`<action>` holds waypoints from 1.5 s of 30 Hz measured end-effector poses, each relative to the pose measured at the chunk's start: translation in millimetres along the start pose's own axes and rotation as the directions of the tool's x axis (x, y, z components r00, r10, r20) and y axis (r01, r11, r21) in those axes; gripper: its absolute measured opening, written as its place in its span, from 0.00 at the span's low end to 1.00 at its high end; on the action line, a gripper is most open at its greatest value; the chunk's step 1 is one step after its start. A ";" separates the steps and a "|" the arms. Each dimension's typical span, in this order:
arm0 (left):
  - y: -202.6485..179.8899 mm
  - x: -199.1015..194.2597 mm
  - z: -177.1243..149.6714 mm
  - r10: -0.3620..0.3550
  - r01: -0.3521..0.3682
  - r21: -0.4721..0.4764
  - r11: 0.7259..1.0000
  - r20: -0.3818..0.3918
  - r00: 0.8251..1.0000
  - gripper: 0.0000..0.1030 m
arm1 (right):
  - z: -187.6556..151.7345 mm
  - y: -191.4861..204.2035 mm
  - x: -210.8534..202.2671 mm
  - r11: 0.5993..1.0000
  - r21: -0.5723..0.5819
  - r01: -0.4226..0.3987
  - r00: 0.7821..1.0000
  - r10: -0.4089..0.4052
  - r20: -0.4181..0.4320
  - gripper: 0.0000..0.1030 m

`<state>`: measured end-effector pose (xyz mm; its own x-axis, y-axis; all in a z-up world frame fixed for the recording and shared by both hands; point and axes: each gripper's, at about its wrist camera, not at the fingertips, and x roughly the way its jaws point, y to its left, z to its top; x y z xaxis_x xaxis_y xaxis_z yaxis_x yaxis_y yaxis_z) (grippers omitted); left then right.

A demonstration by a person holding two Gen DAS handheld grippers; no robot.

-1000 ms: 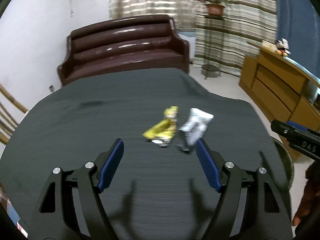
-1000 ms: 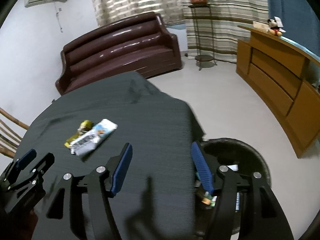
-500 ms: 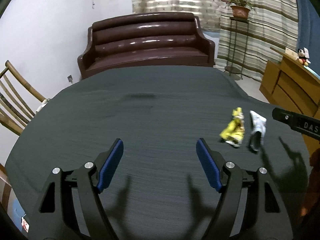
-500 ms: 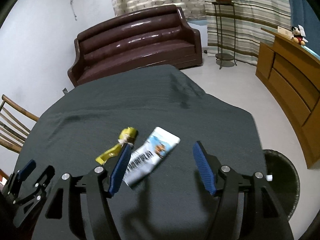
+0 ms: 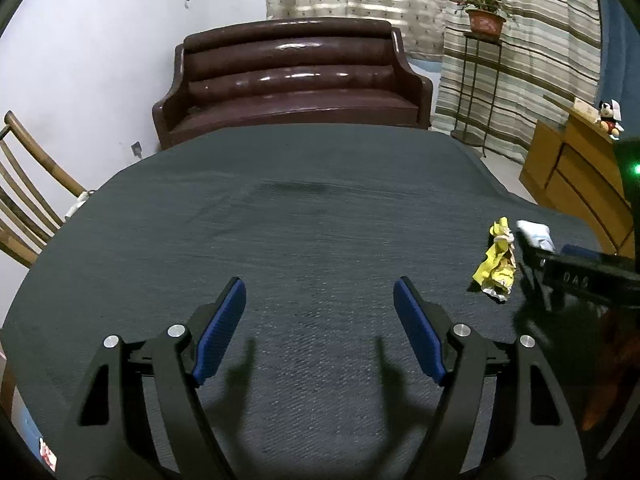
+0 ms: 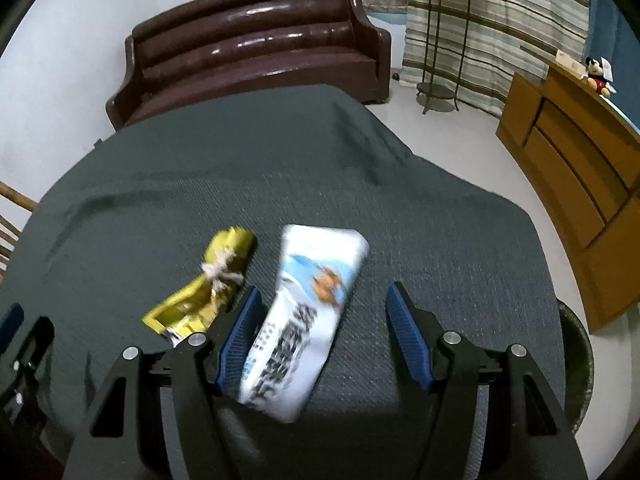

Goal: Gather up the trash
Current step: 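Grasp the white printed snack packet with the right tool, then grasp the yellow wrapper with the left tool while the right tool holds the packet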

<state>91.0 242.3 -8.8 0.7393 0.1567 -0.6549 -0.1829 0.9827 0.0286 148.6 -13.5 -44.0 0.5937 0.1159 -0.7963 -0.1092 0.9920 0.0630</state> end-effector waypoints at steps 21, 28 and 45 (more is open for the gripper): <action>-53.1 10.7 10.5 -0.110 0.110 0.064 0.992 -0.012 0.994 0.73 | -9.0 -19.3 -9.9 0.998 -0.054 -0.030 0.999 0.032 0.031 0.29; -87.9 25.8 18.1 -0.137 0.141 0.121 0.983 -0.037 0.990 0.73 | -8.0 -41.6 -19.2 1.000 -0.017 -0.023 0.998 0.024 0.061 0.29; -114.3 67.7 26.4 -0.186 0.215 0.158 0.964 -0.183 0.965 0.64 | -5.9 -67.3 -9.9 0.997 0.024 -0.071 0.996 0.070 0.052 0.29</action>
<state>179.0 143.1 -36.5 0.6287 -0.0494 -0.7760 0.0853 0.9963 0.0057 145.4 -81.7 -43.9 0.6250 0.1871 -0.7579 -0.1317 0.9822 0.1338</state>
